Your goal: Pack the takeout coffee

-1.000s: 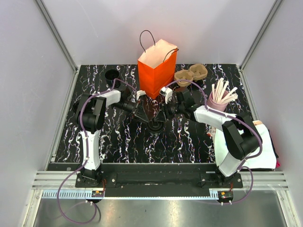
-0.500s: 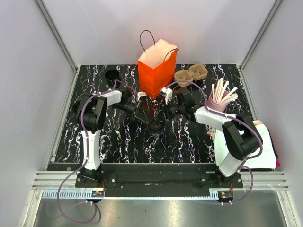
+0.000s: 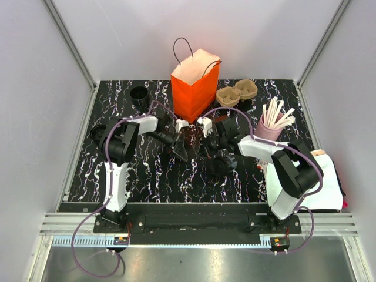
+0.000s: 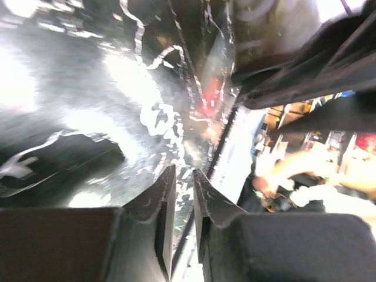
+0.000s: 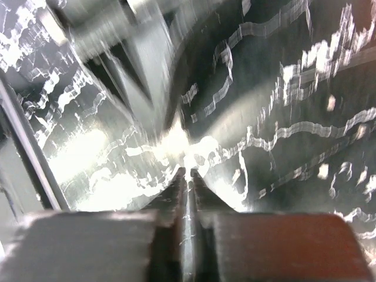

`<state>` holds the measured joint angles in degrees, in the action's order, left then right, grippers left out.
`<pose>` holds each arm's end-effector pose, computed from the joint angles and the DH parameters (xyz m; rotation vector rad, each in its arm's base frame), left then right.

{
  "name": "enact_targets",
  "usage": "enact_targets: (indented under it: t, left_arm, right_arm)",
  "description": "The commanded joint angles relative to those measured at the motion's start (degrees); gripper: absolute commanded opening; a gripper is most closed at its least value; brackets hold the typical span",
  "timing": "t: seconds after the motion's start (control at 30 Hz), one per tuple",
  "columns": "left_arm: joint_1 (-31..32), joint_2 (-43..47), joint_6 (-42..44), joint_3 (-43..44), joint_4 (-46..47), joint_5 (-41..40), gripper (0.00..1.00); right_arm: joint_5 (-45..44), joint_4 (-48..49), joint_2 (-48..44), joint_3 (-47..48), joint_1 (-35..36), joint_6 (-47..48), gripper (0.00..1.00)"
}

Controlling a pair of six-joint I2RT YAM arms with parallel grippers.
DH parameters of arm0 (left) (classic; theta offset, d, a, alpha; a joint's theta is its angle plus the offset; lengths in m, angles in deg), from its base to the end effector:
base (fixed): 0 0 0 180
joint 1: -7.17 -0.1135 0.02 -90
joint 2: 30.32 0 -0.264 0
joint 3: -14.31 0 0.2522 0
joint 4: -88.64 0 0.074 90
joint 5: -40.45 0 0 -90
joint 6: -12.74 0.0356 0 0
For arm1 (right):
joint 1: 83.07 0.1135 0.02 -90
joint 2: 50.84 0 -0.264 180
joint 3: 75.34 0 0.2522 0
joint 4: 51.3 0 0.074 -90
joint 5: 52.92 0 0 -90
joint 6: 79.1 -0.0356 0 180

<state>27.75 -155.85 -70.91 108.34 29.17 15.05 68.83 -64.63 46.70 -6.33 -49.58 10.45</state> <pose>0.3509 -0.1661 0.1073 -0.5778 -2.4716 1.5896 0.2848 0.2109 0.1852 -0.9457 2.1483 0.9370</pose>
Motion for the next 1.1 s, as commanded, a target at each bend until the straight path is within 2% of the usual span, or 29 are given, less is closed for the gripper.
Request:
enact_targets:
  t: [0.0,0.13,0.2,0.27,0.3,0.33,0.37,0.4,0.43,0.63,0.77,0.87,1.07]
  left_arm:
    - [-1.7,6.2,0.1,0.2,4.7,-2.1,0.18]
    - [-1.9,7.1,-0.2,0.6,4.8,-1.5,0.21]
    - [-1.9,7.6,-0.2,0.3,5.2,-1.7,0.30]
    - [-1.9,7.9,-0.2,-0.2,5.7,-1.9,0.36]
    - [-1.9,8.0,-0.1,-0.3,5.6,-1.9,0.50]
    - [-1.9,8.2,0.1,-0.6,5.6,-2.0,0.55]
    - [-1.9,8.5,0.2,-0.6,5.6,-2.5,0.66]
    - [-1.9,8.7,0.3,-0.7,5.6,-2.7,0.80]
    - [-1.9,9.0,0.9,-0.9,5.6,-2.9,0.99]
    - [-1.9,11.4,2.2,-0.6,5.1,-4.2,0.99]
    - [-1.9,12.9,3.0,-0.7,4.8,-4.7,0.99]
    - [-1.7,13.5,3.8,-0.8,4.3,-4.9,0.99]
    - [0.5,13.9,10.7,3.1,-0.6,-6.6,0.99]
  right_arm:
    - [-2.2,-4.8,-0.6,0.1,-0.4,2.3,0.00]
    - [-3.4,-6.6,-2.0,1.7,-0.6,3.3,0.00]
    - [-4.1,-8.6,-3.1,3.7,-1.2,4.6,0.00]
    - [-4.7,-10.7,-4.5,7.1,-1.4,6.8,0.08]
    - [-5.1,-14.0,-4.8,8.6,-1.5,8.0,0.20]
    - [-4.9,-16.5,-5.2,12.0,-1.8,9.7,0.26]
    - [-5.2,-18.9,-6.5,13.6,-1.9,12.8,0.31]
    - [-5.3,-23.0,-7.4,14.8,-2.6,14.5,0.37]
    - [-4.9,-25.5,-8.2,17.2,-2.9,16.7,0.47]
    - [-10.6,-41.5,-16.1,18.3,-5.2,35.8,0.81]
    - [-15.7,-46.9,-22.9,12.9,-5.3,45.8,0.83]
    - [-20.6,-46.9,-27.5,6.8,-5.4,48.1,0.83]
    - [-23.2,-50.5,-36.8,-0.7,-5.3,48.9,0.84]
